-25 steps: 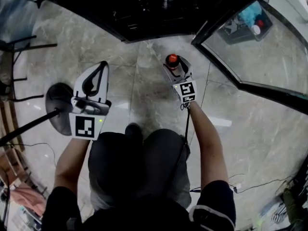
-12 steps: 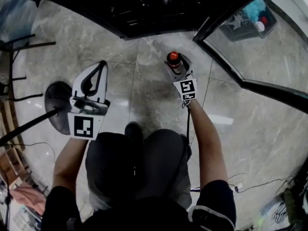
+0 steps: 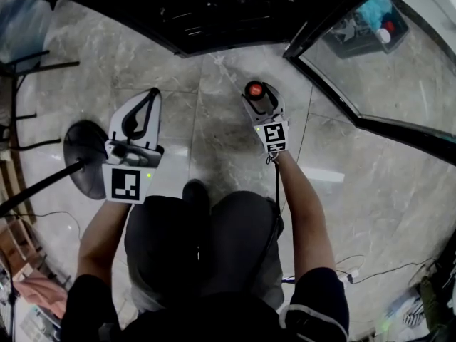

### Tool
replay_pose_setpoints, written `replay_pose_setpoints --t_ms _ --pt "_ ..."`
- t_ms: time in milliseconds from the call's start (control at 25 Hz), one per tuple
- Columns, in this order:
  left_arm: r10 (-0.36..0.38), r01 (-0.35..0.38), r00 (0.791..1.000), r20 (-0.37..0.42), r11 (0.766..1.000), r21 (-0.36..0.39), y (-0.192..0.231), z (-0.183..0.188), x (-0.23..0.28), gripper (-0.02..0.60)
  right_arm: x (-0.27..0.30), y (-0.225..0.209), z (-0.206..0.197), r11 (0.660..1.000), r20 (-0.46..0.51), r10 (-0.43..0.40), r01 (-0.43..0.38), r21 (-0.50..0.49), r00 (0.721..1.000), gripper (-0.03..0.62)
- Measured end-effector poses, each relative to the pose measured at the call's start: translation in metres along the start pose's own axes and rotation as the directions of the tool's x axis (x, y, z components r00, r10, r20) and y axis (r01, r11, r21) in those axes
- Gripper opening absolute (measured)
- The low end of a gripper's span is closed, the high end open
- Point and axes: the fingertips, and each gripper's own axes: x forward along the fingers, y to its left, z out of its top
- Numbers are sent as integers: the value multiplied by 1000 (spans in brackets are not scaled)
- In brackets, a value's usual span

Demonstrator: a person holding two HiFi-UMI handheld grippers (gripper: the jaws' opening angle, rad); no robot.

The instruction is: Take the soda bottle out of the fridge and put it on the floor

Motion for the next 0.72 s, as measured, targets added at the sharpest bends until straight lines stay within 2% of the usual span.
replay_pose_setpoints --t_ms 280,560,720 --pt "-15 15 1000 -7 1000 8 -4 -6 1 23 -6 -1 -1 1000 -5 -22 22 16 1000 311" --pt "-17 17 1000 -7 1000 -7 -4 -10 1 23 -41 -1 2 997 -7 -64 65 34 998 307" --pt "-24 24 1000 -6 1000 -12 -6 -13 2 23 -66 -1 23 996 27 -76 74 41 997 255"
